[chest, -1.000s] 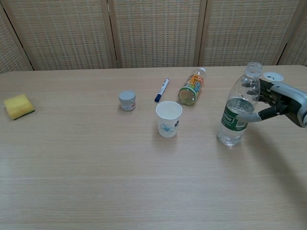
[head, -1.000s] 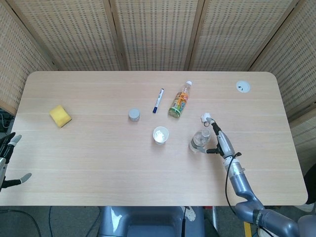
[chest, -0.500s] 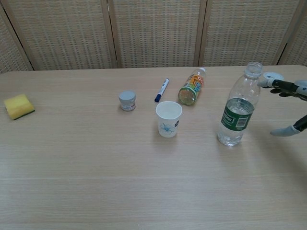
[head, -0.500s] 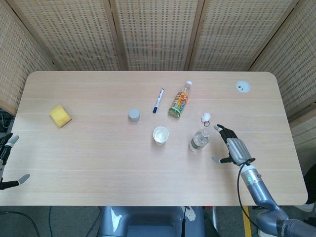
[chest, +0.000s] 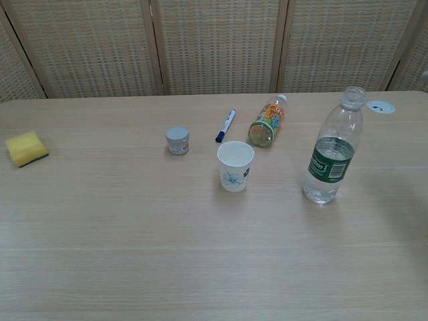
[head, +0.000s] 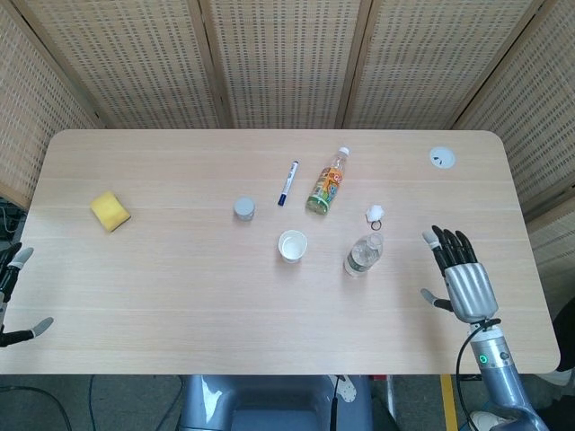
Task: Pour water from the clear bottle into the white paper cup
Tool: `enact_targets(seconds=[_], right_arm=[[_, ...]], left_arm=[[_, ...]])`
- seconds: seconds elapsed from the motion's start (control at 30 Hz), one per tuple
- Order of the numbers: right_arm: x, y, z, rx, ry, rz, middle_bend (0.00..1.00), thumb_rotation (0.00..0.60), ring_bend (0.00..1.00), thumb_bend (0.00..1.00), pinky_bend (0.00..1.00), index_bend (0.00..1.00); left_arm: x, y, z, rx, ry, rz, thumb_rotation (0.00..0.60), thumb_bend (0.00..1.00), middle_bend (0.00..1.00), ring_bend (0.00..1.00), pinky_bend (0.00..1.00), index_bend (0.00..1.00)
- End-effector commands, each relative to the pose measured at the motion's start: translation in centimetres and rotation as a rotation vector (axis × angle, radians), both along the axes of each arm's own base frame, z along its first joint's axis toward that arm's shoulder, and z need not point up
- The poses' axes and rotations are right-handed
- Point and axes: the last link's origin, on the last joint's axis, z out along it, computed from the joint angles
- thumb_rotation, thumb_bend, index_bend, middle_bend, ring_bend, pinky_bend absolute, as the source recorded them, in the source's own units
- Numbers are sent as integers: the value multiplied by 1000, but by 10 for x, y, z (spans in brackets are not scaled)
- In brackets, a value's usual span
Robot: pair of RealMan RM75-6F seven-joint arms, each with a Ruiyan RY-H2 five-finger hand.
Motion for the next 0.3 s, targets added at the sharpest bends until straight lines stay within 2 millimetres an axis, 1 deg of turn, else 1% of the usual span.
enact_targets(seconds=[0.03,0.1,0.3], right_arm=[[-4,18,4,-31,63,-3,0,600,0,0,0,0],[-4,25,7,-47,101,-8,0,600,0,0,0,0],[-5,33,13,-41,170,-21,0,600,0,0,0,0]], left_arm=[[0,0,0,2,1,0,600,24,0,0,0,0],[0,-1,0,4,2,-1,600,24,0,0,0,0],[1,-3,-2,3,7,-5,600,25,0,0,0,0]])
